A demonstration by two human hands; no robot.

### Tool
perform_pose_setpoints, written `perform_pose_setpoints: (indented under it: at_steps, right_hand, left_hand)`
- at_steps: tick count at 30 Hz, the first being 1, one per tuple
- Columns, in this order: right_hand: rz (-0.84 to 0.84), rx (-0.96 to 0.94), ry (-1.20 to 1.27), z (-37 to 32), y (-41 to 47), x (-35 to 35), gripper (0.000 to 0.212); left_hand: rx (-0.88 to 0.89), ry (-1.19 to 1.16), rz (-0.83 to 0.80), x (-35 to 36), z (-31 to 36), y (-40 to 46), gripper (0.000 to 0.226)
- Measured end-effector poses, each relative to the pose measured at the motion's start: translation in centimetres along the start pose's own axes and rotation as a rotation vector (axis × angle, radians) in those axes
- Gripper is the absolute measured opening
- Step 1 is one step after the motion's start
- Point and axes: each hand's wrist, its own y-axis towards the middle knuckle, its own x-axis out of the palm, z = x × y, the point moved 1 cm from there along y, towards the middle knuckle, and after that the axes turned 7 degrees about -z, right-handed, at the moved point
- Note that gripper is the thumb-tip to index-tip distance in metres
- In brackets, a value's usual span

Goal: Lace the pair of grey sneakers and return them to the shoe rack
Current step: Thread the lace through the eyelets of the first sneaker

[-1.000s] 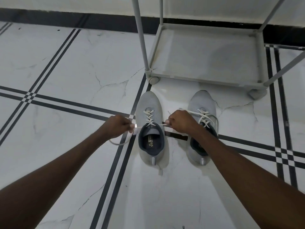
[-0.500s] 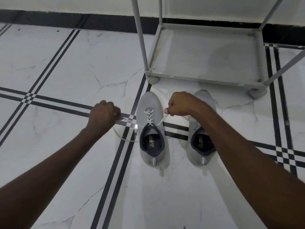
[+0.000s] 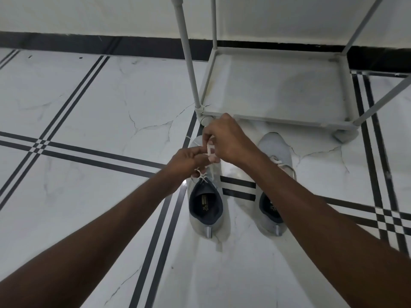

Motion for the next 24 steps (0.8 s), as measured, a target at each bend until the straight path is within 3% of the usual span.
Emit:
perform_pose_setpoints:
  at_steps: [3,6,7,10,11,16,18,20,22,24]
  right_hand:
    - [0.204,-0.010,-0.012,0.1,0.3,1.1,0.015]
    - [0.438,0.162,0.072,0.3,-0.4,1.9,0.013]
    - [0.374,0.233,0.184,0.6,-0.5,2.5,0.018]
    - [-0.156,0.318,0.628,1.5,-0.9,4.4,0.036]
    - [-0.247,0.328,0.704,1.7,-1.1,4.9,0.034]
    - [-0.174,0.392,0.606,2.3,-1.9,3.6,0.024]
    - [-0.370,0.390,0.632,2.6,-1.8,2.6,0.029]
    - [-0.720,0.414,0.682,2.6,-1.7,2.1,0.034]
    - [-1.011,0.445,0.573,2.5,-1.9,2.0,0.041]
    - [-1.098,0.430,0.407,2.6,-2.1,2.4,0.044]
  left_hand:
    - [0.013,0.017,0.002,-0.2,-0.1,0.1,0.020]
    - [0.001,0.010,0.031,-0.8,0.1,-0.1,0.020]
    - [-0.009,0.009,0.024,-1.1,0.2,-0.2,0.022]
    - [-0.032,-0.060,0.006,-1.5,0.8,-0.4,0.022]
    - [-0.030,-0.082,0.005,-1.6,0.9,-0.3,0.019]
    - [-0.004,-0.050,0.074,-2.7,0.7,0.0,0.021]
    - [0.006,-0.019,0.082,-2.9,0.6,0.0,0.020]
    - [0.010,-0.011,0.051,-3.0,0.8,-0.1,0.019]
    - [0.024,0.009,-0.016,-3.1,1.2,-0.1,0.020]
    - [0.051,0.135,-0.050,-3.4,1.6,0.0,0.022]
